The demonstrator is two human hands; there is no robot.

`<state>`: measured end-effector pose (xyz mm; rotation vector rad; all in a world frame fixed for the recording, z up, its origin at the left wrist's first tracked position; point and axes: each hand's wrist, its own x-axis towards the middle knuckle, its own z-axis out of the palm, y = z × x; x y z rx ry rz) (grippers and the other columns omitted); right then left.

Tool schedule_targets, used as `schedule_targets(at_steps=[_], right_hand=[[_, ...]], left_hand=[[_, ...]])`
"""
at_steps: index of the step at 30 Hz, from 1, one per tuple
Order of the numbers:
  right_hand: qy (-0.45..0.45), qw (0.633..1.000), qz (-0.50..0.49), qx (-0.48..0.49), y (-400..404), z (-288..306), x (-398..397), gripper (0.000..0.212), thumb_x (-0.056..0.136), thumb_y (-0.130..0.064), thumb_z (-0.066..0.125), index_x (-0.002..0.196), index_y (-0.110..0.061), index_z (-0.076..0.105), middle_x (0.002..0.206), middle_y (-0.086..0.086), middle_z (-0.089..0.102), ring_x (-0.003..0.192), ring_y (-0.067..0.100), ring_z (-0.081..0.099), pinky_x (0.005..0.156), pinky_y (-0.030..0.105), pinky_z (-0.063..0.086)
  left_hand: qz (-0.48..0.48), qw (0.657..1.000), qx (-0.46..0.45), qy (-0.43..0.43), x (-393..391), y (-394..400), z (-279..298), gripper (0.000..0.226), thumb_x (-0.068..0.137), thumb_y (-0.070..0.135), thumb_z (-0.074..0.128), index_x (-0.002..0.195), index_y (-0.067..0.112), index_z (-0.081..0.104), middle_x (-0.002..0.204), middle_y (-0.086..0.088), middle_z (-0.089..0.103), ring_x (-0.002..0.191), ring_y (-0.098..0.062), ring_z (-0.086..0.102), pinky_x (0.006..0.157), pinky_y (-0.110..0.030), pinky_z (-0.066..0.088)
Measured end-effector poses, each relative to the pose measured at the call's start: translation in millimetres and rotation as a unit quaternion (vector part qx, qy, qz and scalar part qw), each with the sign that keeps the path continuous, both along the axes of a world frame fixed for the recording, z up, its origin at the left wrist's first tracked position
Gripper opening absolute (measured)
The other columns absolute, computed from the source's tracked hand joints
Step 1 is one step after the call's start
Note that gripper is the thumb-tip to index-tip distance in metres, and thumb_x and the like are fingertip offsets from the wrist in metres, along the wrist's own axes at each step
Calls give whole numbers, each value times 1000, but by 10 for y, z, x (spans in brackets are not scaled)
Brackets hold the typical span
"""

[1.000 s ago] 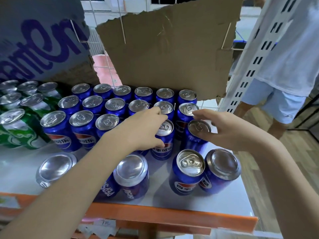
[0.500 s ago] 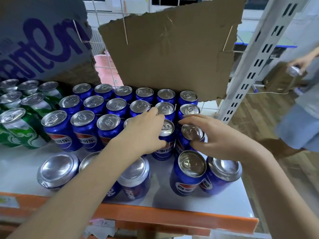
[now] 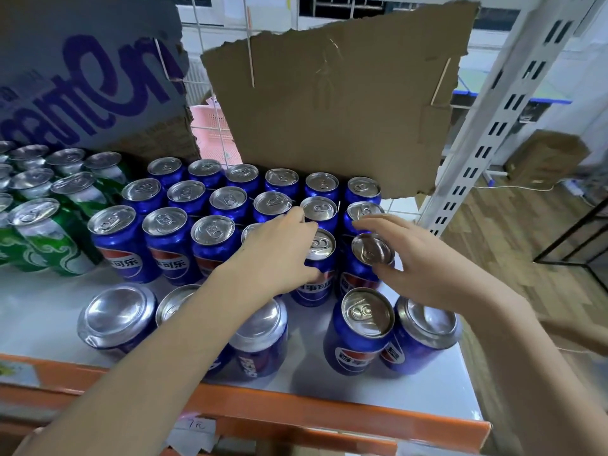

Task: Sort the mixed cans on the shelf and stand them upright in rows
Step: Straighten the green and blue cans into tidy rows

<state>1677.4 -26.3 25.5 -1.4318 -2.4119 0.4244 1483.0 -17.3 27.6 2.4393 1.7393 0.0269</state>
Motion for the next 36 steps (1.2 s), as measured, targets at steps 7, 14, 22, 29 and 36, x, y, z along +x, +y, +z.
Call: schedule_targets(at_steps=[7,14,22,29,36], right_hand=[[-76,993,-87,8,-28,-75,-59,68,78,-39,71,134,-17,40,124,3,40,105,20,47,76,18,30],[-84,995,-46,-10,-1,-34,-104,65,84,-29,67,139,-16,34,128,3,37,98,17,43,79,18,31],[-45,997,-66,-19,8,-81,-56,74,78,-35,72,141,-22,35,129,-1,39,104,15,43,77,13,26],[-24,994,-105,23,-205,-81,-61,62,88,-30,61,142,-19,33,135,0,40,108,19,48,76,12,25],[-26,997,-47,58,-574,10,-271,53,89,-45,51,136,-23,44,132,-4,49,102,13,47,79,16,28]], left_hand=[[-19,1000,3,22,-2,-28,-18,74,76,43,72,136,15,37,121,0,38,103,-17,46,80,-31,47],[-11,999,28,40,47,-26,-52,67,81,31,70,136,14,35,125,-3,36,108,-20,46,73,-27,36],[-24,999,41,15,-2,-26,-70,73,80,34,72,138,14,34,127,0,38,107,-19,48,80,-30,45],[-30,996,11,-88,-155,-207,12,90,83,46,63,150,22,8,140,5,32,124,-13,37,97,-25,36],[39,976,65,-204,-539,-901,-47,84,61,80,52,129,31,51,117,22,50,112,3,41,89,-12,32]])
